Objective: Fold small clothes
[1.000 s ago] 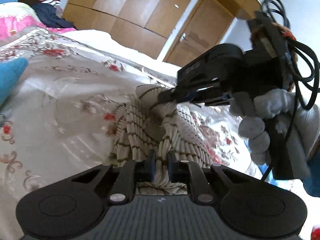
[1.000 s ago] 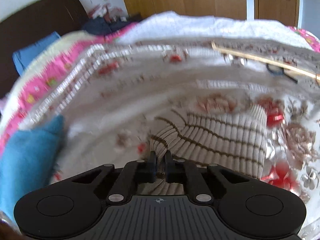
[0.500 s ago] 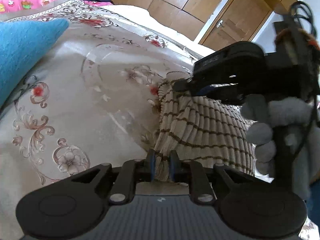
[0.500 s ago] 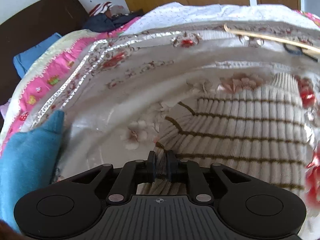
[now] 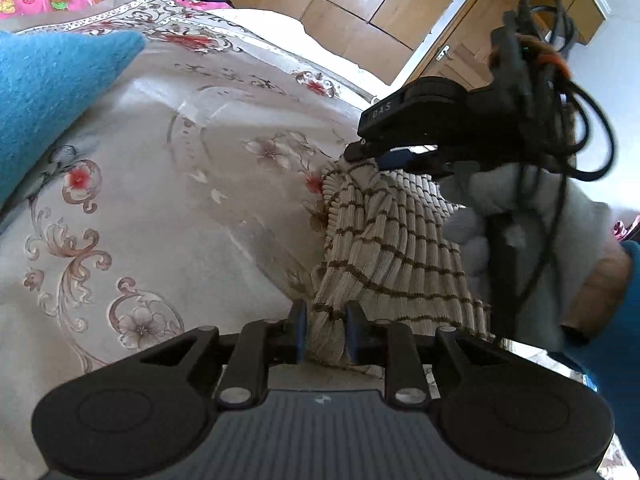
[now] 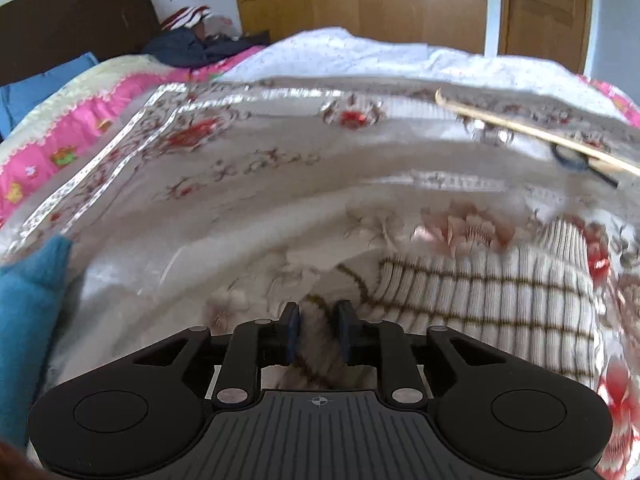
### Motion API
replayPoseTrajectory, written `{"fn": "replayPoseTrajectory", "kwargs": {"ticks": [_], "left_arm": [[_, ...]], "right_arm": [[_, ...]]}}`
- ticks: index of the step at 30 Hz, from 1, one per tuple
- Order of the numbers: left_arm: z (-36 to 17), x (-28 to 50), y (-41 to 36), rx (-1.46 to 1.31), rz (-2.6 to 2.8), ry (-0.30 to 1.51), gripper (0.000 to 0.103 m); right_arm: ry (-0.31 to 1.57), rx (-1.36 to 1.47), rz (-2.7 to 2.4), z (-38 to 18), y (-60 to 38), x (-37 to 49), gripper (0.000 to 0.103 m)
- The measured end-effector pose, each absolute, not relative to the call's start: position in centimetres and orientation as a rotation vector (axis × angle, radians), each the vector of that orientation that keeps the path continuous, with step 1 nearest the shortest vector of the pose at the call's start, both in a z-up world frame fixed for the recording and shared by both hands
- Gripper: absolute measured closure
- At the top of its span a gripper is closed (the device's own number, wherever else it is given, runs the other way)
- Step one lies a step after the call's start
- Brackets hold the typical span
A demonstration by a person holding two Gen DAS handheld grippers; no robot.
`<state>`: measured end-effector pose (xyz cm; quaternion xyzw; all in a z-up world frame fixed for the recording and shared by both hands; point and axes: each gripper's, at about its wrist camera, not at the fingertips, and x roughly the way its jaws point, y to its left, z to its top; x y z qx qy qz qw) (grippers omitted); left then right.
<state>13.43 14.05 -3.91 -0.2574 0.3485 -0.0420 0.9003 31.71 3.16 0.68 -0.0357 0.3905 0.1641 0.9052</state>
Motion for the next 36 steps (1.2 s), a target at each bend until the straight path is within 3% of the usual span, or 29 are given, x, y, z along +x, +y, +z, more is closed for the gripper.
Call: {"fn": "replayPoseTrajectory", "kwargs": {"ticks": [5, 15, 19, 22, 30, 36], "left_arm": [[-3.8, 13.4, 13.6, -0.478, -0.074, 0.717, 0.062], [-3.5, 13.1, 13.1, -0.443, -0.052, 0.706, 0.057], [-3.3, 13.0, 12.7, -0.422, -0.036, 0.697, 0.055], [-3.2, 12.9, 12.4, -0.408, -0.018, 0.706, 0.051], [1.1, 10.1, 11.6, -0.316, 0.063, 0.608, 0.051], [3.4, 14.5, 8.5, -0.219, -0.014, 0.567, 0.051]], "right_arm": [[0.812, -0.084, 0.322, -0.7, 3.4, 32.4, 0.081], [0.618, 0.020, 0.424, 5.4, -3.5, 25.3, 0.074], [0.596, -0.033, 0.382, 3.9, -7.3, 22.2, 0.074], [0.745, -0.063, 0.329, 0.4, -8.6, 23.0, 0.074], [0.611, 0.093, 0.356, 2.8, -13.2, 21.0, 0.073], [0.615, 0.140, 0.354, 1.5, -15.4, 20.1, 0.073]]}}
